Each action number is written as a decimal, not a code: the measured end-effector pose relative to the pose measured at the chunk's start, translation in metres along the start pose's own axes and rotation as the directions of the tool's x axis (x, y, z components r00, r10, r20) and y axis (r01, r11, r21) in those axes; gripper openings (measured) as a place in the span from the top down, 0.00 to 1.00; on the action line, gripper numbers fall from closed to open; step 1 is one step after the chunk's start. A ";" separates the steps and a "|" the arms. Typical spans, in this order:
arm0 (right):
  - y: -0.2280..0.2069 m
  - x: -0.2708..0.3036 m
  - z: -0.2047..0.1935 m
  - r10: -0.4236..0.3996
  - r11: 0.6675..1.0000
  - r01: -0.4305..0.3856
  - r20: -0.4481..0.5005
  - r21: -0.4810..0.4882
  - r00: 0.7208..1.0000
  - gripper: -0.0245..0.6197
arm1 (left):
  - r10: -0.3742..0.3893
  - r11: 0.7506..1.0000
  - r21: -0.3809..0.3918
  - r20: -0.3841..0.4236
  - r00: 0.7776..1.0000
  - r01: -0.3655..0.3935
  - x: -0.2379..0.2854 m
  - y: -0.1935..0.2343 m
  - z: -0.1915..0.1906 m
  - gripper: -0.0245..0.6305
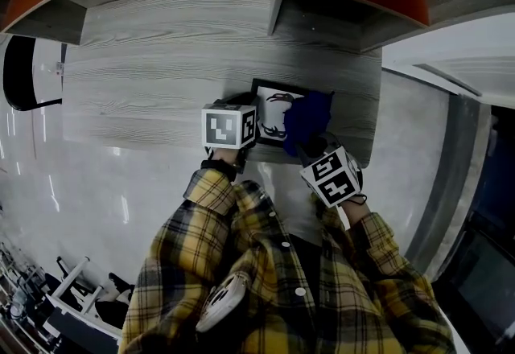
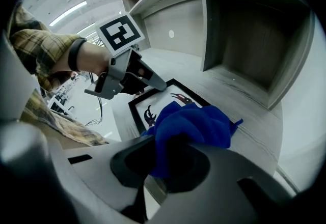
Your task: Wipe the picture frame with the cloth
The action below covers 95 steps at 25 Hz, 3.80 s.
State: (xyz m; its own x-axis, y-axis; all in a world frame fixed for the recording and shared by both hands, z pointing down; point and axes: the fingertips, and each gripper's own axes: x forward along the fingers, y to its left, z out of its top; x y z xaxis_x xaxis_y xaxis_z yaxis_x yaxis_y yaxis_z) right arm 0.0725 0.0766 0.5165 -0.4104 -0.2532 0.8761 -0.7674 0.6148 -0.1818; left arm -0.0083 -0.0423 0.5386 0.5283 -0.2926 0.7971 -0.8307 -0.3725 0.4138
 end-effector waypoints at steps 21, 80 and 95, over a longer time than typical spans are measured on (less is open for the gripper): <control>-0.047 0.016 0.119 -0.118 0.987 0.135 0.178 -0.088 0.977 0.88 | -0.079 0.997 0.005 0.019 0.997 0.079 0.019 -0.002 -0.008 0.85; 0.019 0.053 0.092 -0.108 0.989 0.110 0.029 -0.102 0.994 0.88 | -0.280 0.944 -0.186 -0.017 0.960 0.272 0.002 0.002 0.000 0.85; 0.106 0.039 0.051 0.148 0.983 -0.151 -0.044 -0.108 0.988 0.88 | -0.276 0.946 -0.180 -0.003 0.961 0.271 0.001 0.003 0.000 0.85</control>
State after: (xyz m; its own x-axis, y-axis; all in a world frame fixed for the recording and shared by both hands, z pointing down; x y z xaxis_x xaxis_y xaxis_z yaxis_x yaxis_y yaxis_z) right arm -0.0496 0.0936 0.5085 -0.4971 -0.1267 0.8584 -0.6389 0.7228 -0.2633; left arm -0.0096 -0.0440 0.5405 0.7367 -0.1757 0.6530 -0.6737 -0.2730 0.6867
